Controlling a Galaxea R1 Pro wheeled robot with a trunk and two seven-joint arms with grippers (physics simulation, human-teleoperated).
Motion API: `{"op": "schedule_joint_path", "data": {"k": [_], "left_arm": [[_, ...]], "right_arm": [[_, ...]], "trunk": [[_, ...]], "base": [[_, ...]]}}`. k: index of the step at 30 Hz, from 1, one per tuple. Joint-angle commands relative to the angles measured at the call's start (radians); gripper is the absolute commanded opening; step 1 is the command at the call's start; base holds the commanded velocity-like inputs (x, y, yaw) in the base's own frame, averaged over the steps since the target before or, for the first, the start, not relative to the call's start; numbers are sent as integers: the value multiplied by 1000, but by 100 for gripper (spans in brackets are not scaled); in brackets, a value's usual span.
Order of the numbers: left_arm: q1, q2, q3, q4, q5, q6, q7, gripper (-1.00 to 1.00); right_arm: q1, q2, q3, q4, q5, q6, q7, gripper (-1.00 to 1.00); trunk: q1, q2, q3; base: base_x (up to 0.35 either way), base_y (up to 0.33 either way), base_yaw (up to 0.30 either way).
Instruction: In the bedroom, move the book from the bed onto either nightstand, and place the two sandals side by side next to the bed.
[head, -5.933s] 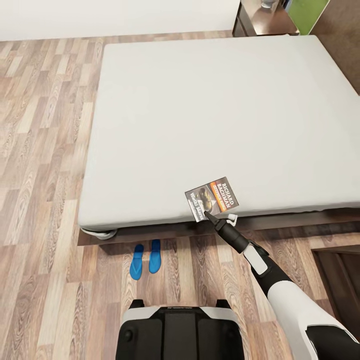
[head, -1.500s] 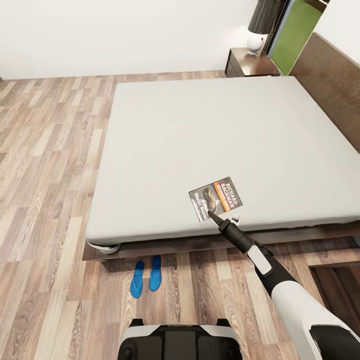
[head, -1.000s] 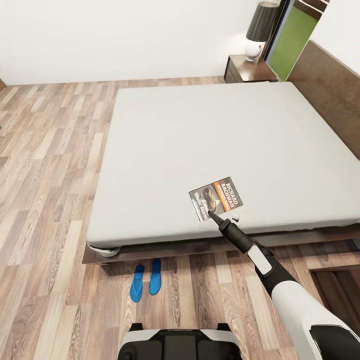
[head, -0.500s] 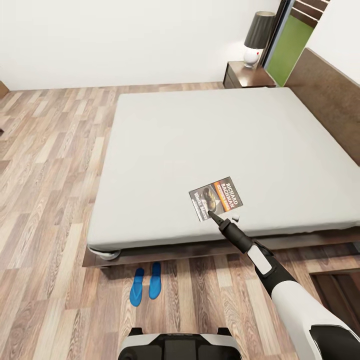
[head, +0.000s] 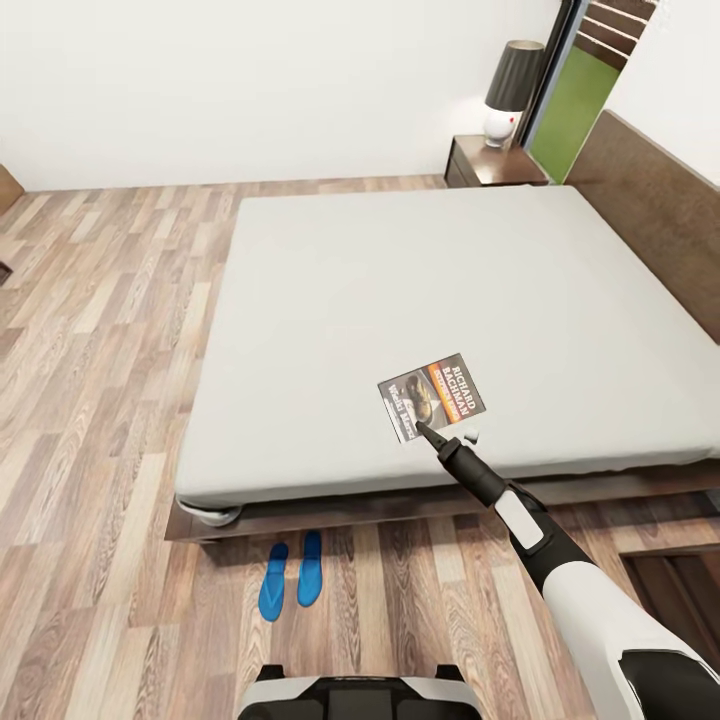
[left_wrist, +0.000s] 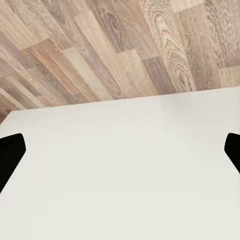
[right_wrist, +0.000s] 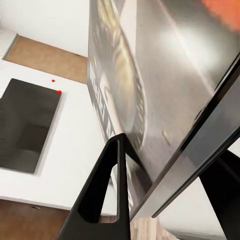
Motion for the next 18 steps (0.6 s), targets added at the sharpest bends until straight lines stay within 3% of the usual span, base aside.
{"op": "schedule_joint_path", "data": {"k": [1, 18], "left_arm": [[0, 0, -8, 1, 10, -3, 2, 100], [0, 0, -11, 0, 12, -5, 3, 100]], "right_arm": [[0, 0, 2, 0, -9, 11, 1, -100], [1, 6, 4, 2, -8, 8, -6, -100]], "trunk": [[1, -1, 1], [1, -1, 28]], "base": [[0, 0, 0], [0, 0, 0]]}}
